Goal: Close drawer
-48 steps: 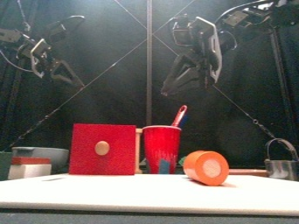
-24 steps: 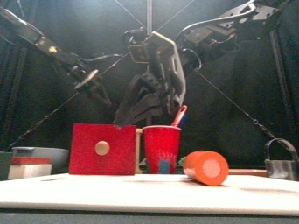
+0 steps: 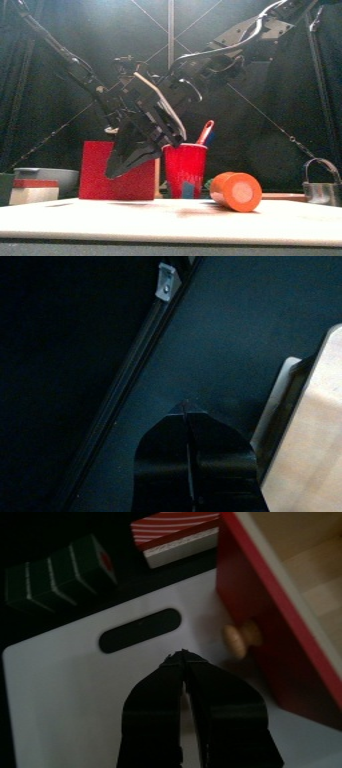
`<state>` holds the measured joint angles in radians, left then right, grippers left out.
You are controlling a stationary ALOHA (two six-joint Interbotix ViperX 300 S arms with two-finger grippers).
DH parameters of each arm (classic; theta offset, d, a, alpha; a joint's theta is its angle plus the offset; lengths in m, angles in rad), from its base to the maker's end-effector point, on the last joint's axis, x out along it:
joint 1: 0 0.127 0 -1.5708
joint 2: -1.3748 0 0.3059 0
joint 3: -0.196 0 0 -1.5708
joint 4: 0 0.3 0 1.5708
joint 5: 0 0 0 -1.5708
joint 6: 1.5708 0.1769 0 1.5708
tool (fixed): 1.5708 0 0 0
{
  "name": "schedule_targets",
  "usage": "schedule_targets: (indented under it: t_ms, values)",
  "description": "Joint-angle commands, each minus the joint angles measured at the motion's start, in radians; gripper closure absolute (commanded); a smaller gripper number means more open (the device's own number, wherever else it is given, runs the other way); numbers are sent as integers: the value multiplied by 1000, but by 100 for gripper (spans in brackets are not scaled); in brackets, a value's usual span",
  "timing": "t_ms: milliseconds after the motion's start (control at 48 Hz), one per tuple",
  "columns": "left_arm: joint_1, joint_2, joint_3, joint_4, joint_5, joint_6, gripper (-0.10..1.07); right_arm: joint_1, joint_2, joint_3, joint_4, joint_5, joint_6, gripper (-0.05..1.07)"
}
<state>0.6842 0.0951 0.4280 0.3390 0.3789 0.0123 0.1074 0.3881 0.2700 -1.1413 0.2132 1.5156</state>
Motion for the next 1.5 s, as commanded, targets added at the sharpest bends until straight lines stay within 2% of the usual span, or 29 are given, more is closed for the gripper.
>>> schedule_targets:
  t_ms: [0,250,625,812,917,1083,1271,1375,1479]
  values:
    - [-20,-8,-20,6,-2,-2,97,-5,-20,-40,-29,55,-2,69]
    - [-37,-12,6,5,-3,-2,97,-83,-2,-77,-83,178,-2,69]
    - [-38,-12,12,8,-5,-3,97,-225,38,-181,-172,195,0,69]
    - [-35,-32,15,9,-14,-9,97,-230,38,-215,-156,169,2,69]
    - [-35,-74,23,12,-38,-11,97,-199,-28,-215,-89,107,2,69]
    - [-12,-173,71,11,-121,-12,97,-150,-178,-135,-26,15,2,69]
    - [-18,-337,222,-38,-284,-17,97,-143,-376,60,-26,-81,2,69]
    - [-20,-431,324,-77,-371,-12,97,-149,-457,163,-29,-129,2,69]
    - [-32,-526,422,-86,-417,-12,97,-155,-518,253,-32,-152,0,69]
